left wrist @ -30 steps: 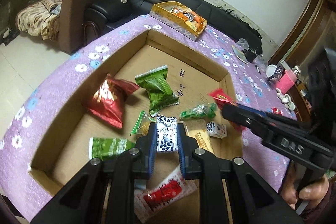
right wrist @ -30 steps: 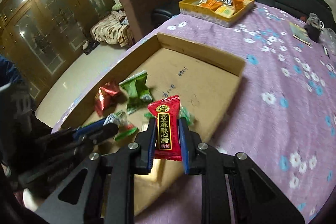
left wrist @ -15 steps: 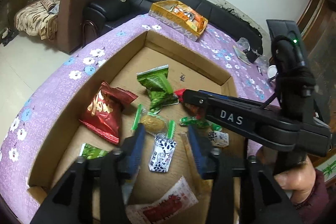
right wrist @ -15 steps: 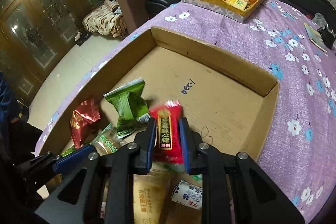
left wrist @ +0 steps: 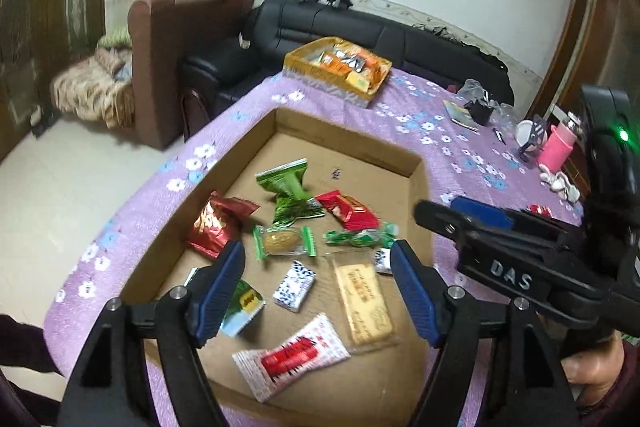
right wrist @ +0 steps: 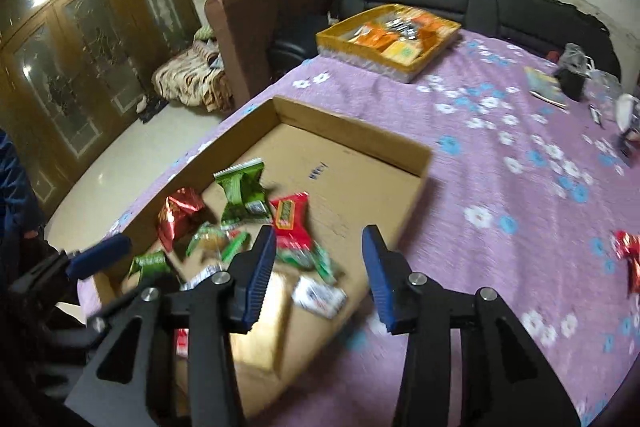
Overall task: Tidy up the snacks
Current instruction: 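Move both grippers back toward the red wrapped snacks on the table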
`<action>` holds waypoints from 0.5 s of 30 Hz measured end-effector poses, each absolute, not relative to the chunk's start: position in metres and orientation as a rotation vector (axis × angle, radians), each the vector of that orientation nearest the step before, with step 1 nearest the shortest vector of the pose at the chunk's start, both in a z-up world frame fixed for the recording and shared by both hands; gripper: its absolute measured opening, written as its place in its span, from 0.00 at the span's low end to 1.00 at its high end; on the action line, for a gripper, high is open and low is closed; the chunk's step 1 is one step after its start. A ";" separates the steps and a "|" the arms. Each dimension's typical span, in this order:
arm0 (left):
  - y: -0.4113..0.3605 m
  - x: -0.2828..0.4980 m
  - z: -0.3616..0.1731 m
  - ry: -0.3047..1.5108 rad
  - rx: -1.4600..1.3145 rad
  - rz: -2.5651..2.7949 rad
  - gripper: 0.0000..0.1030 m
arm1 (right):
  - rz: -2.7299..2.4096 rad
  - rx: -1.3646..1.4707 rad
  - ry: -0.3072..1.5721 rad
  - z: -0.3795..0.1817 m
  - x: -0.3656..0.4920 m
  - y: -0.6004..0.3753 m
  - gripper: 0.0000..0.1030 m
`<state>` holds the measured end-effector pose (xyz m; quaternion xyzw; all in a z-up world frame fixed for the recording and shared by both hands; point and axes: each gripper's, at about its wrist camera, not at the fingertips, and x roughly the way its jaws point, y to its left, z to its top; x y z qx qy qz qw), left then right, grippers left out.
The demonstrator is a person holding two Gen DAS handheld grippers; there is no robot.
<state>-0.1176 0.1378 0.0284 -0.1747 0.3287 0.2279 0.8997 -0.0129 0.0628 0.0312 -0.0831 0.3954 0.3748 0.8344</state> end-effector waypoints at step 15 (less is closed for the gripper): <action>0.043 -0.104 0.045 0.706 -0.107 0.438 0.77 | 0.683 -0.064 0.835 0.024 -0.034 -0.051 0.47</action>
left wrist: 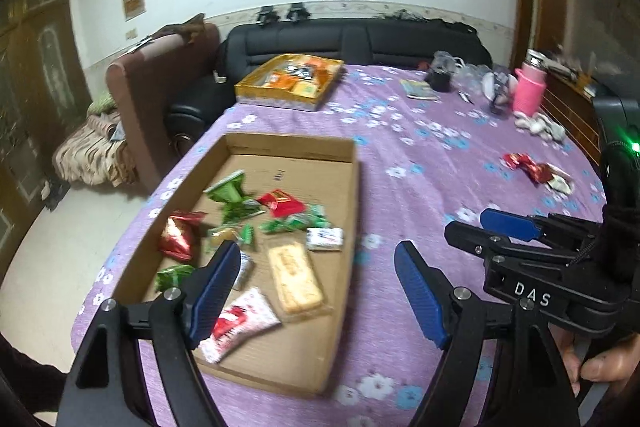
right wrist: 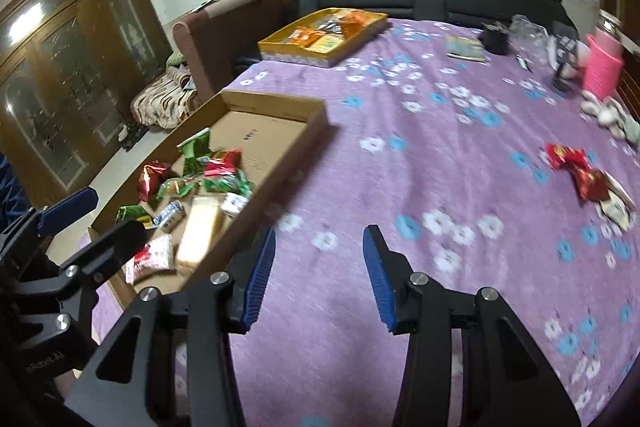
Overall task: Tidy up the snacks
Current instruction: 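Move both grippers back toward the red wrapped snacks on the table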
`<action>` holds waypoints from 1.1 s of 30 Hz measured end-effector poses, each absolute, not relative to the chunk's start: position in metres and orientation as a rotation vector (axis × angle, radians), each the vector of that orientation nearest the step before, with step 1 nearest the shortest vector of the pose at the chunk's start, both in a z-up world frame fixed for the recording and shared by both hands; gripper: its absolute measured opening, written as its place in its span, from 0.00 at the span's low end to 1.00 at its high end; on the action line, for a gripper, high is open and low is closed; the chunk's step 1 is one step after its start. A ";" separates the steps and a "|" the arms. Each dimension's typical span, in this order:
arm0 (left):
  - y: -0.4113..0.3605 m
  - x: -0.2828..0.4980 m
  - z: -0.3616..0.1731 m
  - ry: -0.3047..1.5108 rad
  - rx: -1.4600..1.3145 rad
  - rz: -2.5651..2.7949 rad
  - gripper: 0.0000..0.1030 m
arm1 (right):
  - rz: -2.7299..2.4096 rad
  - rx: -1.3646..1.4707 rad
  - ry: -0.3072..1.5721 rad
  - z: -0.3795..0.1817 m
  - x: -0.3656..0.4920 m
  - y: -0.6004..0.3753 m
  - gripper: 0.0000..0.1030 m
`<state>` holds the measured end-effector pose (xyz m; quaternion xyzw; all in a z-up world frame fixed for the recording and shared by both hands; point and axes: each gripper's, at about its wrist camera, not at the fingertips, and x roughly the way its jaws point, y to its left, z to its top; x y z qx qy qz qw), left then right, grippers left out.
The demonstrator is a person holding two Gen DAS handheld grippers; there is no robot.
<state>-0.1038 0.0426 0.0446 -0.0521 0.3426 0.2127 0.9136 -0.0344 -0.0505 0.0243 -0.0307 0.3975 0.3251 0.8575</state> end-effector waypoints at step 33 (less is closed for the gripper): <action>-0.020 -0.047 0.004 0.895 -0.024 0.270 0.77 | 0.442 0.109 0.862 0.010 0.025 -0.206 0.48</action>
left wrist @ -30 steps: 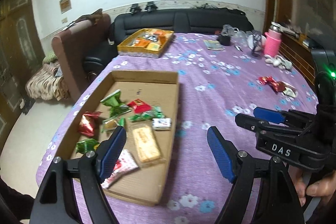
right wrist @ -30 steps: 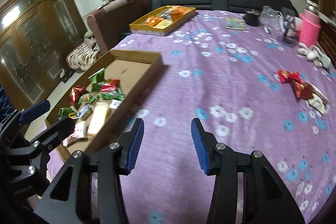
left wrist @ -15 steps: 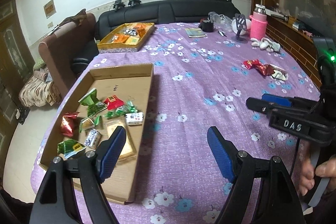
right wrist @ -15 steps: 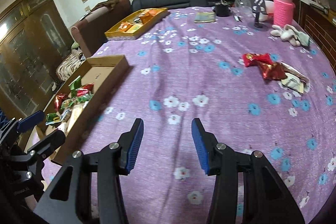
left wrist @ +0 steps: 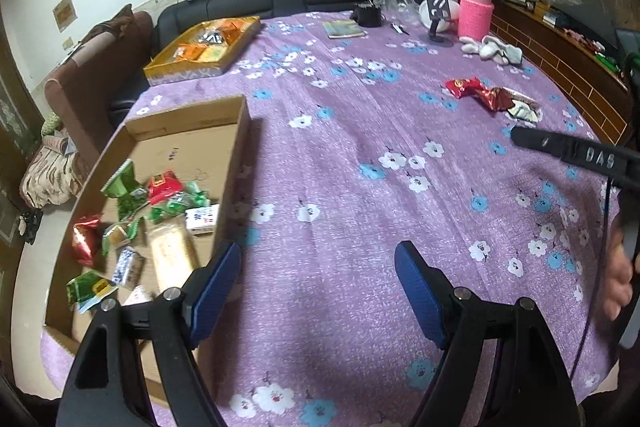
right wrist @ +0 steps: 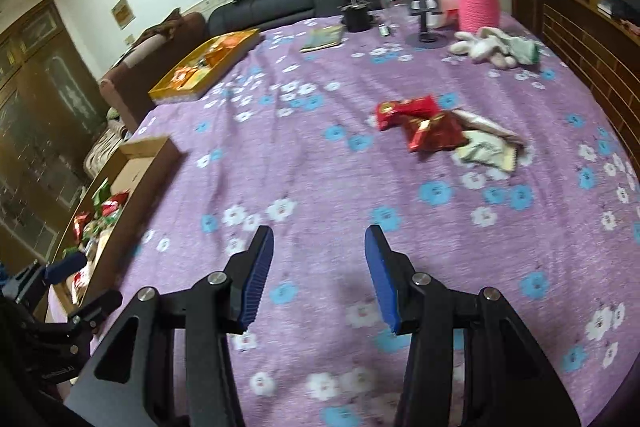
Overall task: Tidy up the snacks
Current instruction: 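Move both grippers back toward the red wrapped snacks on the table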
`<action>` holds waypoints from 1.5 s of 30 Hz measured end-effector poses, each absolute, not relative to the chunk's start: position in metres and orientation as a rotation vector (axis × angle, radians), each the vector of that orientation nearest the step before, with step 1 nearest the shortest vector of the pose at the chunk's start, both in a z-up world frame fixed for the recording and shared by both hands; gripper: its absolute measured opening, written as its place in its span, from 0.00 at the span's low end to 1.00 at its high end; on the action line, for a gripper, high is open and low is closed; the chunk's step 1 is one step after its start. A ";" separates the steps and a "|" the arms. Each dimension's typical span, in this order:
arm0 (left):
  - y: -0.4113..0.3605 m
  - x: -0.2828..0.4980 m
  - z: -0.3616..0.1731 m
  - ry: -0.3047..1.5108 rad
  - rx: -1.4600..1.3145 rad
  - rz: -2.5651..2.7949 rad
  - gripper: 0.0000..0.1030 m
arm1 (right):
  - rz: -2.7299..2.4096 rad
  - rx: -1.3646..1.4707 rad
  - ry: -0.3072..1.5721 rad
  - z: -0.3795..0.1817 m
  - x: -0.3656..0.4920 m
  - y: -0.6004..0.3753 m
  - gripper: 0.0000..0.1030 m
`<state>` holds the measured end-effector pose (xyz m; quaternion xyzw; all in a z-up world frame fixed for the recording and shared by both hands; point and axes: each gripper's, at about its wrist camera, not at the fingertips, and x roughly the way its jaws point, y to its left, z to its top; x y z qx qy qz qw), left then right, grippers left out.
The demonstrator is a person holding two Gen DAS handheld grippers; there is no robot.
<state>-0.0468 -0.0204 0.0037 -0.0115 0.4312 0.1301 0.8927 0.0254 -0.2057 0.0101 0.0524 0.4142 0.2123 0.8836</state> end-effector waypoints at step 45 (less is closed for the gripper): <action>-0.011 -0.024 -0.023 0.931 -0.293 -0.002 0.77 | 0.442 0.109 0.943 0.016 0.119 -0.253 0.49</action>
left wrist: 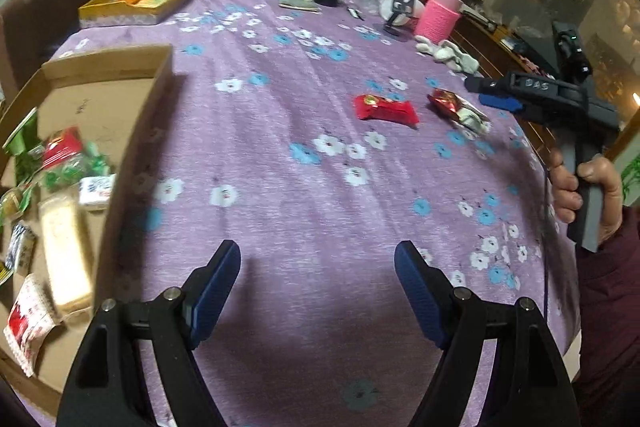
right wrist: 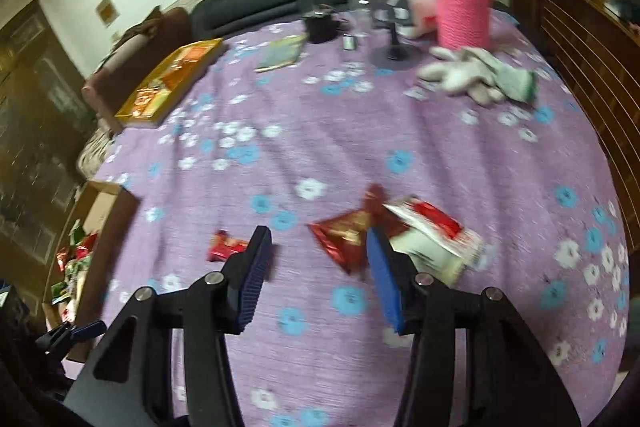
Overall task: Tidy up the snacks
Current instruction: 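Move both grippers back toward the red wrapped snacks on the table, then grasp the red candy bar with the left gripper while the right grasps the red-gold wrapped snack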
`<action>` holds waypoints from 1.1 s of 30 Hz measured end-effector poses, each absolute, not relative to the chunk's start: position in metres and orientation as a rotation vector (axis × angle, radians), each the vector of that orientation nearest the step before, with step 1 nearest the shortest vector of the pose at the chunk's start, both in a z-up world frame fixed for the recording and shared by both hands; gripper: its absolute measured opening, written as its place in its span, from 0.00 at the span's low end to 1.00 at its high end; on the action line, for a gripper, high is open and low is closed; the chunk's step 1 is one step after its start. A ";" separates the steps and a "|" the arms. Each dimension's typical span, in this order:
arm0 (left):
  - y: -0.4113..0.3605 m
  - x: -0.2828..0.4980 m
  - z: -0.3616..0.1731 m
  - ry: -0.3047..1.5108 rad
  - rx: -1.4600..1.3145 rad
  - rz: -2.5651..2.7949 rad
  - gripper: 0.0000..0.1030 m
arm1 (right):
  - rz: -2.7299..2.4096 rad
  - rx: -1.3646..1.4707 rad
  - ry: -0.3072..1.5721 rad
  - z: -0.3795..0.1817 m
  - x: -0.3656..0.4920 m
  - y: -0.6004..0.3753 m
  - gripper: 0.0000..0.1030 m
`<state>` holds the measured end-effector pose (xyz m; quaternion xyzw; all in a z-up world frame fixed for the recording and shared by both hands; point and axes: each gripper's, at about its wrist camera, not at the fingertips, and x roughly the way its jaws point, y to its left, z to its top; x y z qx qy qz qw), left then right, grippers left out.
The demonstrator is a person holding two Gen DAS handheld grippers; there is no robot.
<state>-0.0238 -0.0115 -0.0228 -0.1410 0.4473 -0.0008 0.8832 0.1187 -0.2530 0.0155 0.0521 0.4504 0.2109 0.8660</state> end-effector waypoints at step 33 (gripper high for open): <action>-0.089 0.150 -0.031 0.903 0.290 -0.305 0.77 | 0.334 0.250 0.952 -0.028 0.162 -0.241 0.29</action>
